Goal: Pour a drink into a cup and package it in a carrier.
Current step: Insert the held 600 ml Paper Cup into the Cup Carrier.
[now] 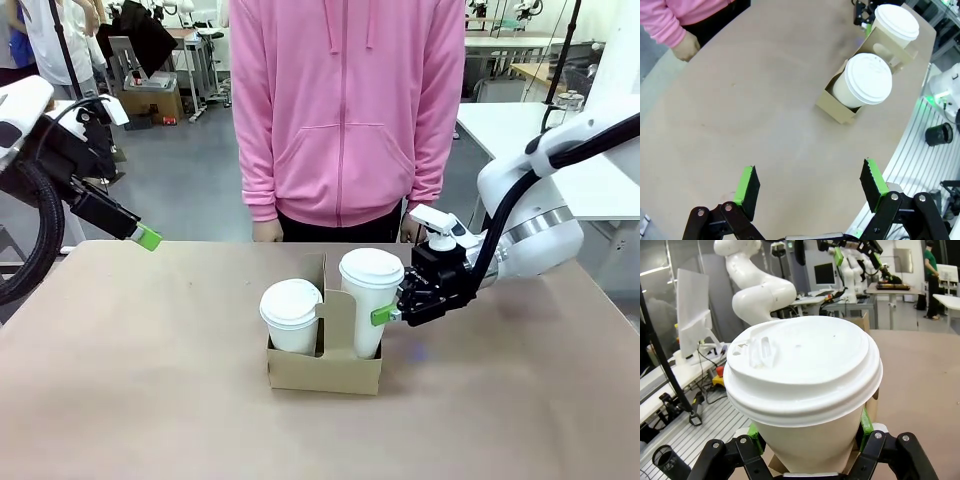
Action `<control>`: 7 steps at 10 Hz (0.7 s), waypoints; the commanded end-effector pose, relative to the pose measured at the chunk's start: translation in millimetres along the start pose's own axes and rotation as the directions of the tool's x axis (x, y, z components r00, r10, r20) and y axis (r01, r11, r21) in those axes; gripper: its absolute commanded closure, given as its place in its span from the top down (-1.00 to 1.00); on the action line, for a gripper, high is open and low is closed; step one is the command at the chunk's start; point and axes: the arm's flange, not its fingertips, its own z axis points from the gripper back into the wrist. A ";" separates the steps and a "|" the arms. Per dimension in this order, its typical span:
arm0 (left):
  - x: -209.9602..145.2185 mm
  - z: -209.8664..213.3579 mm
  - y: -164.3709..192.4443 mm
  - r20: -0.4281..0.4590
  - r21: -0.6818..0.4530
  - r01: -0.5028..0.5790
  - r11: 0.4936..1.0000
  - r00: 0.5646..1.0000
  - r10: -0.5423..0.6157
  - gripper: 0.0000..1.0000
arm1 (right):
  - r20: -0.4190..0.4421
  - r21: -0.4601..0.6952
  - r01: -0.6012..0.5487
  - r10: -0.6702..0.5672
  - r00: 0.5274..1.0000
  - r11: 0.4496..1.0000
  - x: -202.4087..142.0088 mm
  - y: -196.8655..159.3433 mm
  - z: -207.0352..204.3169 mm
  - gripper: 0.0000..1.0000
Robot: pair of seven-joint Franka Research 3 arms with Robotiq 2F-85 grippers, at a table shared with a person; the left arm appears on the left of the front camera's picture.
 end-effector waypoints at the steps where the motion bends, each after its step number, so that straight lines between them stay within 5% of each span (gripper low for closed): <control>1: 1.5 -0.2 -1.1 0.005 -0.009 -0.013 1.000 1.000 0.013 1.00 | -0.037 0.042 -0.031 0.033 0.999 0.999 -9.0 -8.2 -1.0 0.60; 7: 1.5 -0.2 -1.1 0.005 -0.009 -0.013 1.000 1.000 0.013 1.00 | -0.088 0.080 -0.031 0.038 0.995 0.996 -31.8 -9.2 -7.6 0.60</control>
